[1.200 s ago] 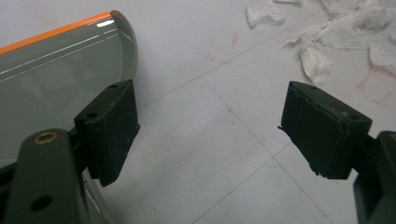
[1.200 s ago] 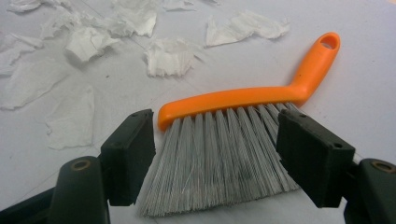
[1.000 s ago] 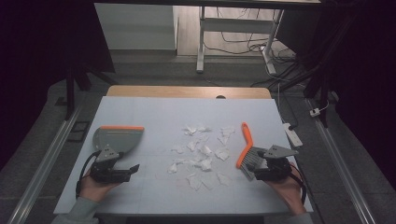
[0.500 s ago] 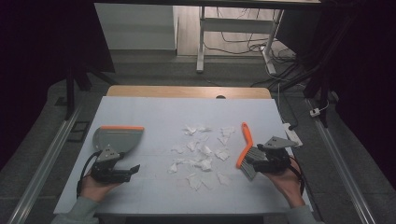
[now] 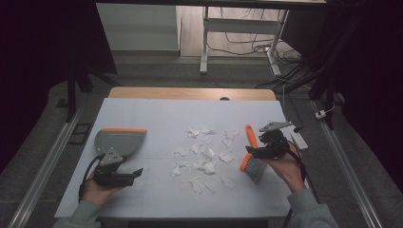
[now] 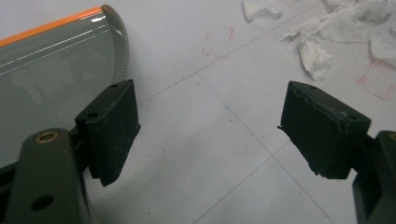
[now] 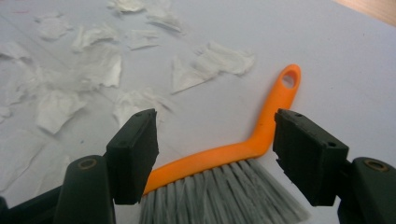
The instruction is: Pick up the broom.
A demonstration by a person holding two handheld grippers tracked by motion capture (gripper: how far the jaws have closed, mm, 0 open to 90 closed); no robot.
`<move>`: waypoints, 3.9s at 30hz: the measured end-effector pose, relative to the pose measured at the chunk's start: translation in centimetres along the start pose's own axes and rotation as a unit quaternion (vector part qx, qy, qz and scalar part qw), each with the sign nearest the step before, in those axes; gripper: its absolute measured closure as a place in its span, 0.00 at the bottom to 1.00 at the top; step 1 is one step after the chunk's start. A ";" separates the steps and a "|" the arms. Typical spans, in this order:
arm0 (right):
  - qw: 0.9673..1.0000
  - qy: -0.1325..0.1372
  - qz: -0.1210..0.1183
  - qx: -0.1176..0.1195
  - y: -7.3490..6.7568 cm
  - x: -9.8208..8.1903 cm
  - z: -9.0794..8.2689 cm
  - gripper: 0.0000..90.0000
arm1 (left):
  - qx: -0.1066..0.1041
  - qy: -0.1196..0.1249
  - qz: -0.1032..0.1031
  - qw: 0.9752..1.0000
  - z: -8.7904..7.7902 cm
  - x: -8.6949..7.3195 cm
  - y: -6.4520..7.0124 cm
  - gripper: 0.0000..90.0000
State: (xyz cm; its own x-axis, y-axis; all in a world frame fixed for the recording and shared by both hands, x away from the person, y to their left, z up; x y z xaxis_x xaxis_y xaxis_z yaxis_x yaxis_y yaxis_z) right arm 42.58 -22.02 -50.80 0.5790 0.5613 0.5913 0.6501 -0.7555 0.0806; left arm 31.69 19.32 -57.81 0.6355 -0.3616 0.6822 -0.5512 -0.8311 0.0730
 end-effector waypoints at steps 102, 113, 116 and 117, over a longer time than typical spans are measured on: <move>0.965 0.114 0.177 0.158 -0.3 3.3 -1.9 0.79 | 0.012 -0.001 0.016 1.000 1.0 0.5 0.6 0.23; 0.950 0.186 0.185 0.168 -2.2 5.4 -2.6 0.79 | 0.012 0.003 0.016 1.000 0.9 1.0 1.2 0.23; 0.949 0.189 0.186 0.170 -2.7 5.4 -2.4 0.79 | 0.009 0.006 0.021 1.000 0.9 1.3 1.7 0.23; 0.949 0.189 0.186 0.171 -2.9 5.4 -2.3 0.79 | 0.004 0.008 0.021 1.000 0.8 1.5 1.9 0.23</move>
State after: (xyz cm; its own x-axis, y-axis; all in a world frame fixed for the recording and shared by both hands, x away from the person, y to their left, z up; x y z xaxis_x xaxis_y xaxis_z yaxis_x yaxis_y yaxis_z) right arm 42.69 -17.55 -45.96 0.6239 0.0677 0.7786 0.5947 -0.6875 -0.4168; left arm 32.00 16.82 -57.27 0.6029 -0.3895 0.6963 -0.5734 -0.8184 0.0387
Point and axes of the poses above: each handheld gripper's, and its own axes: z roughly forward along the jaws, x roughly out of its top, y roughly to its right, the point moved 10 cm from there along z, roughly forward along the jaws, and after that the axes turned 5 degrees about -y, right-handed, at the moved point
